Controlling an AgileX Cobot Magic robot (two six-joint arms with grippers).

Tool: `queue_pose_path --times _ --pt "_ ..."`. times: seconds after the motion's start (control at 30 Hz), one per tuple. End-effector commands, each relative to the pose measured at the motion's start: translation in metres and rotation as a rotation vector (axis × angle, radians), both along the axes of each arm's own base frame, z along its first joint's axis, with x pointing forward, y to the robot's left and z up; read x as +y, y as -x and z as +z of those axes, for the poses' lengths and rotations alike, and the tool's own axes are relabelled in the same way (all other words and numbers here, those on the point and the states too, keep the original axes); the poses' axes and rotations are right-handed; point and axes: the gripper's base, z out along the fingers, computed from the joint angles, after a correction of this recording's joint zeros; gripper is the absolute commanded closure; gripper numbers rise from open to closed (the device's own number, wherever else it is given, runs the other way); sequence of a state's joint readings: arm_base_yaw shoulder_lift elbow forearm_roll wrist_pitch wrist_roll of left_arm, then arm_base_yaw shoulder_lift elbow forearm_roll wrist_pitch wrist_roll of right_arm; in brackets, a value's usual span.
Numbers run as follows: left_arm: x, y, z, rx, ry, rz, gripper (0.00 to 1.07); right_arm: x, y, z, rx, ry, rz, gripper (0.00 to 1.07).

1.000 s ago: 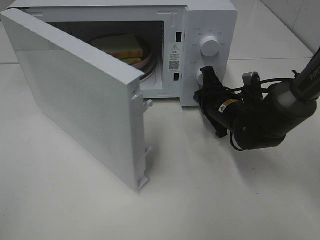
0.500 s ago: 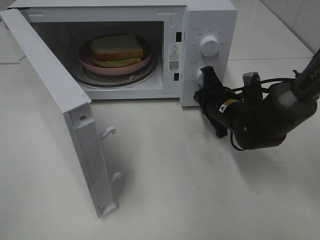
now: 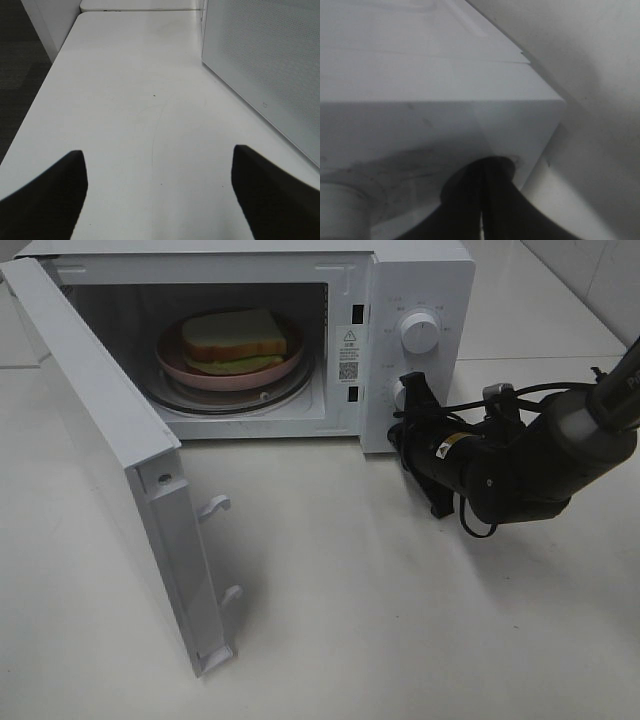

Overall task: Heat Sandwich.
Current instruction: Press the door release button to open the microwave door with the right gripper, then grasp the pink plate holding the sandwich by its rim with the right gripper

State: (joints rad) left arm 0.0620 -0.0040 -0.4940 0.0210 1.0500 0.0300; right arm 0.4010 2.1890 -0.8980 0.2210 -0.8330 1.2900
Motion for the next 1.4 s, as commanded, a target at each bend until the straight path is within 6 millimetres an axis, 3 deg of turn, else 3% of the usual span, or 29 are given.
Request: queue_pose_path --times 0.03,0.4,0.7,1.07,1.4 --pt "0.000 0.001 0.002 -0.015 -0.002 -0.002 0.33 -0.019 -0.030 0.042 -0.466 -0.064 -0.128 1.04" --pt "0.000 0.001 0.002 -0.015 -0.002 -0.002 0.33 -0.020 -0.006 0.052 -0.475 0.087 -0.003 1.05" --pt "0.000 0.001 0.002 -0.015 -0.002 -0.002 0.33 -0.023 0.020 0.048 -0.440 0.148 0.092 1.05" --pt "0.000 0.001 0.002 -0.015 -0.002 -0.002 0.33 -0.034 0.074 0.043 -0.372 0.177 0.202 1.05" --pt "0.000 0.001 0.002 -0.015 -0.002 -0.002 0.33 -0.046 0.110 0.041 -0.323 0.236 0.234 1.05"
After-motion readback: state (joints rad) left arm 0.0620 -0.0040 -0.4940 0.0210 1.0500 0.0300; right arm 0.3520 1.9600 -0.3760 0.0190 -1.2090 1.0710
